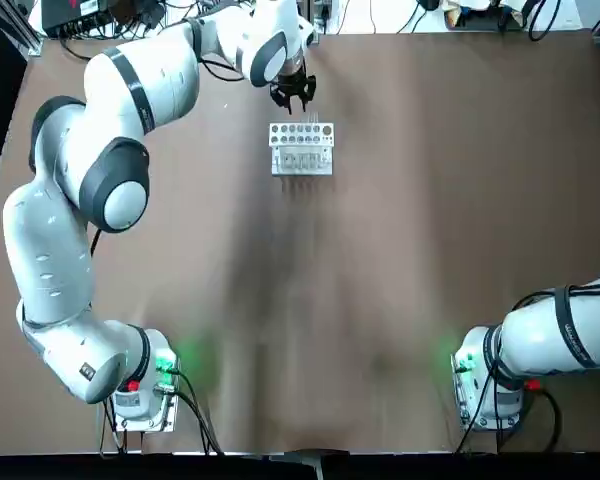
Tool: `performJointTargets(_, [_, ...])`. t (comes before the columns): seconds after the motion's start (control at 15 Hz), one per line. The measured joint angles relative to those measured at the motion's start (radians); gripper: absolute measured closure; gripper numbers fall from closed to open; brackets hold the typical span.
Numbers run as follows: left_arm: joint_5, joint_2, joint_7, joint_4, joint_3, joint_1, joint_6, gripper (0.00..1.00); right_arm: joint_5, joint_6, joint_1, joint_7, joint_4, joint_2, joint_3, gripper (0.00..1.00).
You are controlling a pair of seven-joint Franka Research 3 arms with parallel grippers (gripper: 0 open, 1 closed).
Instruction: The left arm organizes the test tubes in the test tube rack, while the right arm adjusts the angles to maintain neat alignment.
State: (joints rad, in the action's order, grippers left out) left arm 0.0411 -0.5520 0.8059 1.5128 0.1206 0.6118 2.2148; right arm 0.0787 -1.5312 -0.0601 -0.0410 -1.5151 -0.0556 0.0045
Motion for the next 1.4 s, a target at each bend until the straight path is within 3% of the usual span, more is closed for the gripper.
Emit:
performJointTargets(0.07, [0.000, 0.000, 0.000, -0.002, 0.000, 0.000, 0.000, 0.48, 0.000, 0.000, 0.000, 0.000, 0.000, 0.000, 0.000, 0.00])
performJointTargets(0.2, [0.000, 0.000, 0.000, -0.011, -0.001, -0.002, 0.000, 0.41, 0.000, 0.000, 0.000, 0.000, 0.000, 0.000, 0.001, 0.00])
performJointTargets(0.53, [0.001, 0.042, 0.000, -0.027, -0.004, -0.017, -0.022, 0.01, 0.000, 0.000, 0.000, 0.000, 0.000, 0.000, 0.001, 0.00])
performJointTargets(0.93, [0.010, 0.146, -0.023, -0.027, -0.005, -0.082, -0.172, 0.00, 0.001, -0.002, -0.022, -0.001, 0.001, 0.000, 0.006, 0.00])
performJointTargets(1.4, [0.010, 0.265, -0.211, -0.027, -0.002, -0.188, -0.422, 0.00, 0.002, -0.067, -0.097, 0.000, 0.000, -0.001, 0.007, 0.00])
